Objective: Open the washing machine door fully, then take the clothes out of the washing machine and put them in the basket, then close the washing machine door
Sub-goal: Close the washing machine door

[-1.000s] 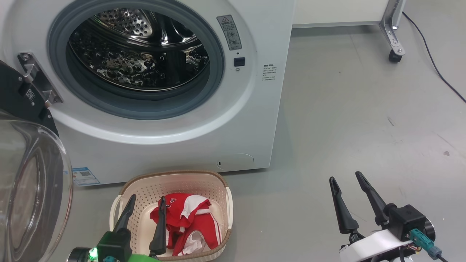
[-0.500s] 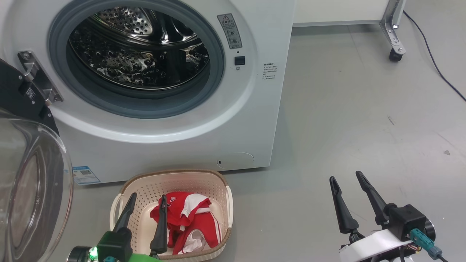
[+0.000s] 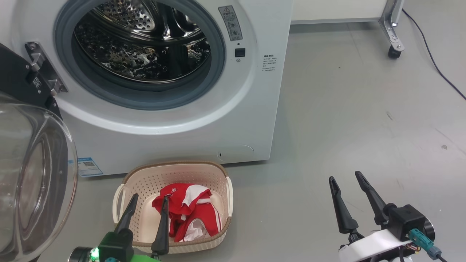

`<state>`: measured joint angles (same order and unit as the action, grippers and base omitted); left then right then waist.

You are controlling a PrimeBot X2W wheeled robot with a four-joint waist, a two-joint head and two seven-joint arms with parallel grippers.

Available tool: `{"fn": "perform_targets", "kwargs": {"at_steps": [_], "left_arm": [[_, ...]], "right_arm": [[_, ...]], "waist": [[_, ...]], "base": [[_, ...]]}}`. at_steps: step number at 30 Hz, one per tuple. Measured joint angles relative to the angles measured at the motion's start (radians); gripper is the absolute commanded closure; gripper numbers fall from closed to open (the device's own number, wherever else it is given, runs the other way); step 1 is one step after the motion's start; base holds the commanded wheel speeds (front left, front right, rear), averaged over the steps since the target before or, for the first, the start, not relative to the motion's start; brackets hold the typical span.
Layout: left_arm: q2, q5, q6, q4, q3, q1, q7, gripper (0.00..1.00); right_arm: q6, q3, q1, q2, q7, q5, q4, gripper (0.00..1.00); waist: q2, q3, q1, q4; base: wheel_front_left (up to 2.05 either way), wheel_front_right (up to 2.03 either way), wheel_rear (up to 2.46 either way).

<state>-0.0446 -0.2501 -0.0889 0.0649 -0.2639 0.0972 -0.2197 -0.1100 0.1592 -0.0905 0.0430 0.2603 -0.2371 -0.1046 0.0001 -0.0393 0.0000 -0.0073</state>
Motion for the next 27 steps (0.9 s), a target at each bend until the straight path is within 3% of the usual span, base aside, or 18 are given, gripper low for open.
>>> {"fn": "perform_targets", "kwargs": {"at_steps": [14,27], "left_arm": [[-0.002,0.002,0.000,-0.016,-0.004,0.007,0.006,0.00],[-0.004,0.007,0.000,-0.029,-0.006,0.009,0.012,0.00]], "right_arm": [[0.016,0.005,0.000,0.000,0.000,-0.003,0.000,0.00],[0.016,0.007,0.000,0.000,0.000,-0.007,0.000,0.00]], "waist": [[0.0000,0.008,0.0000,-0.001],[0.0000,0.006,0.0000,-0.003]], "base": [[-0.79,0.79,0.00],[-0.27,0.27,0.00]]}}
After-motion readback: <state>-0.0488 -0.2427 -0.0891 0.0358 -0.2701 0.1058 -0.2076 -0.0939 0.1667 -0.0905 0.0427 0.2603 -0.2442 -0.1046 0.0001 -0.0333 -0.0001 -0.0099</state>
